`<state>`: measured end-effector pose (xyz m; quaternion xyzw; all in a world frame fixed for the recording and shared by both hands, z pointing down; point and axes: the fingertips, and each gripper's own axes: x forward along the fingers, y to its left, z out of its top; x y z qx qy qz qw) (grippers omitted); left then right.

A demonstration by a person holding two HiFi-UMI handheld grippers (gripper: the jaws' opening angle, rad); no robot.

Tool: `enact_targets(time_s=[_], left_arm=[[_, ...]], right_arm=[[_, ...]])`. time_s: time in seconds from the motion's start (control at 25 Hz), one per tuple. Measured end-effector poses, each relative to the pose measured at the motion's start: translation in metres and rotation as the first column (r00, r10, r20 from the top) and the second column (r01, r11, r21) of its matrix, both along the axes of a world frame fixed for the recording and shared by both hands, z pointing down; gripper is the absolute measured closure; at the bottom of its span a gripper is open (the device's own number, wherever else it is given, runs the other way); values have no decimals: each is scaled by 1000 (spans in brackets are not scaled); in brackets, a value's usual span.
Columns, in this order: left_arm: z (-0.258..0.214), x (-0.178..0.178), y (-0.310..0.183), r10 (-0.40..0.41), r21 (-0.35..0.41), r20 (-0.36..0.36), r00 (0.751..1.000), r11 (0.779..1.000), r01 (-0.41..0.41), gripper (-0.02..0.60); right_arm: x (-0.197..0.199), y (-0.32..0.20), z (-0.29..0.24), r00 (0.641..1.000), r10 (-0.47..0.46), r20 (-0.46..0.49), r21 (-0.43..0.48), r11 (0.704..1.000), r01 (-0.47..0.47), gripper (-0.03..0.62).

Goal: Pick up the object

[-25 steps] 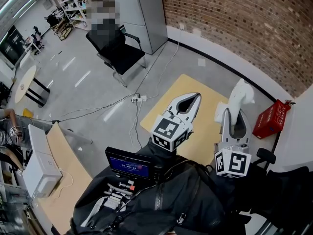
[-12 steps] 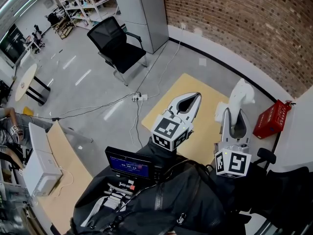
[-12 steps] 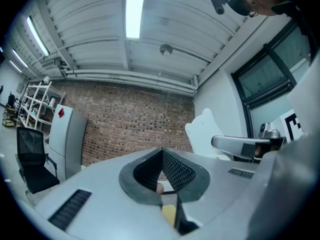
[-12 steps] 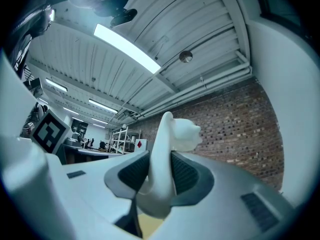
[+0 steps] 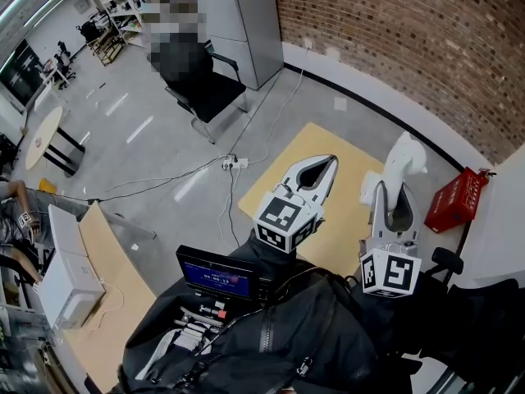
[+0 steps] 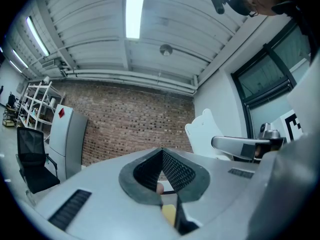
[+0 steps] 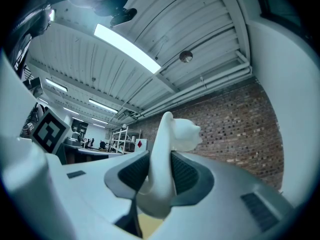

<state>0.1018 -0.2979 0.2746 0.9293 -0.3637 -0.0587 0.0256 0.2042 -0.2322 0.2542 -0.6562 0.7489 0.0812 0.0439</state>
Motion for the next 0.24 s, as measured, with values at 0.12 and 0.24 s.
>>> enact_targets(time_s=[0.12, 0.24], left_arm=[[0, 2, 1, 1, 2, 4, 1000, 1000, -1, 581], [1, -1, 7, 8, -11, 2, 1000, 1000, -8, 581]], right_arm=[[1, 1, 0, 1000, 0, 0, -1, 1000, 0, 457], [-4, 6, -1, 1000, 0, 1, 6, 1000, 0, 457]])
